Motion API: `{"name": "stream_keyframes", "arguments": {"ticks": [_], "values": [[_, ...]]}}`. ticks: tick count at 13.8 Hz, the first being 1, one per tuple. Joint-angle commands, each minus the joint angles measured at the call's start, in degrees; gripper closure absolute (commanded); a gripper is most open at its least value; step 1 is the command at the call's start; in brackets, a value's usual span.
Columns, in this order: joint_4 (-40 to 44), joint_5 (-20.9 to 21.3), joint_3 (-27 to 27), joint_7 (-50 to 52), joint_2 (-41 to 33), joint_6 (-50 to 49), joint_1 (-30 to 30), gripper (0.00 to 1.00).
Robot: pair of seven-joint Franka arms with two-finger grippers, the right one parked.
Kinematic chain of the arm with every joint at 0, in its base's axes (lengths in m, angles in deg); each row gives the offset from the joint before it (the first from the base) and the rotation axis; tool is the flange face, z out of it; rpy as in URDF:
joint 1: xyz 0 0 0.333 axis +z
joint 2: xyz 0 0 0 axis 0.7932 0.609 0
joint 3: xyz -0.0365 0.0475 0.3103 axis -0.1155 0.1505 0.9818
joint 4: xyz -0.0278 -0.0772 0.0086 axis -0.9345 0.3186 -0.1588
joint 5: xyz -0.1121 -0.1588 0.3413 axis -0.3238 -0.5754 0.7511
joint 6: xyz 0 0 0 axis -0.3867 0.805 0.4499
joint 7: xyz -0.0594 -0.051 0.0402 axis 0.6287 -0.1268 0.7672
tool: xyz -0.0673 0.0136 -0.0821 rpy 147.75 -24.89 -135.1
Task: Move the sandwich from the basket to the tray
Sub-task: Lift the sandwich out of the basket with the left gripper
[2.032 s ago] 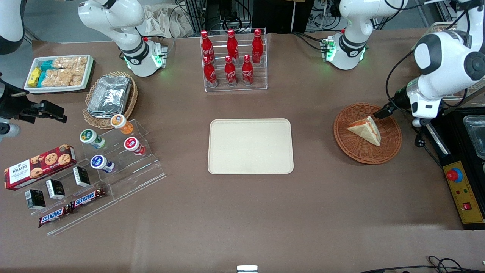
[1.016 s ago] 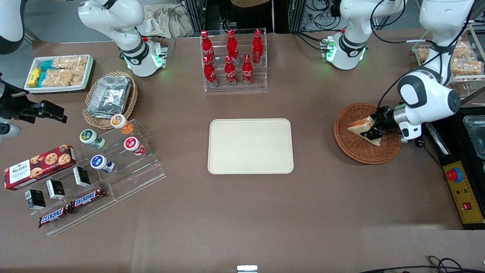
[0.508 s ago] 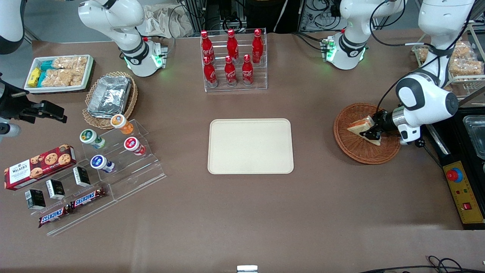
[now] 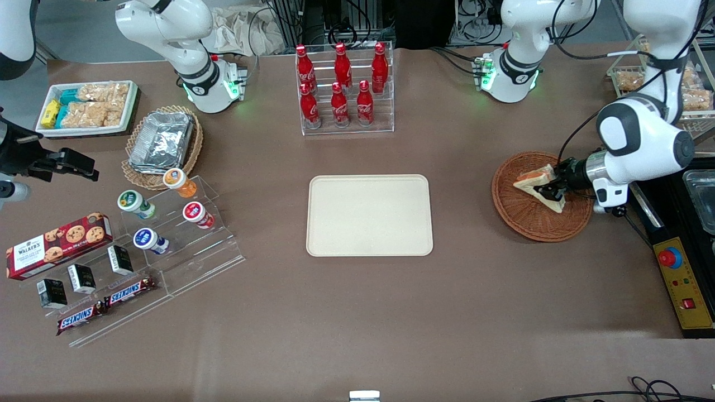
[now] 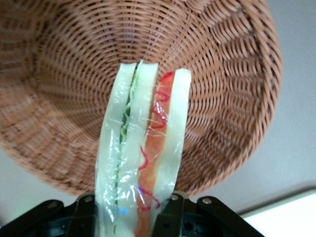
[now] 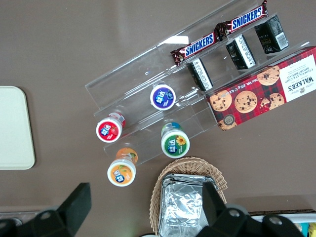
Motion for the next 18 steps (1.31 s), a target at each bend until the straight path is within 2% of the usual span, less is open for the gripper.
{"name": "stream_keyframes", "arguments": {"ticks": [1,4,7,12,14,15,18], "values": [[6.7,5.5,0.3,1.6,-3.3,-11.3,-0.1,0.62],[17.2,7.9,-0.5,1.3,-3.0,-24.3,-0.5,0.62],[22.8,9.6,-6.3,0.6,-3.2,-30.2,-1.1,0.62],[27.7,9.8,-21.3,1.4,0.3,-29.3,-1.1,0.62],[30.8,12.4,-26.4,1.8,5.0,-28.6,-1.5,0.62],[32.2,13.3,-27.9,1.8,7.7,-27.6,-2.1,0.62],[35.0,15.1,-28.0,1.9,14.7,-23.3,-7.2,0.62]]}}
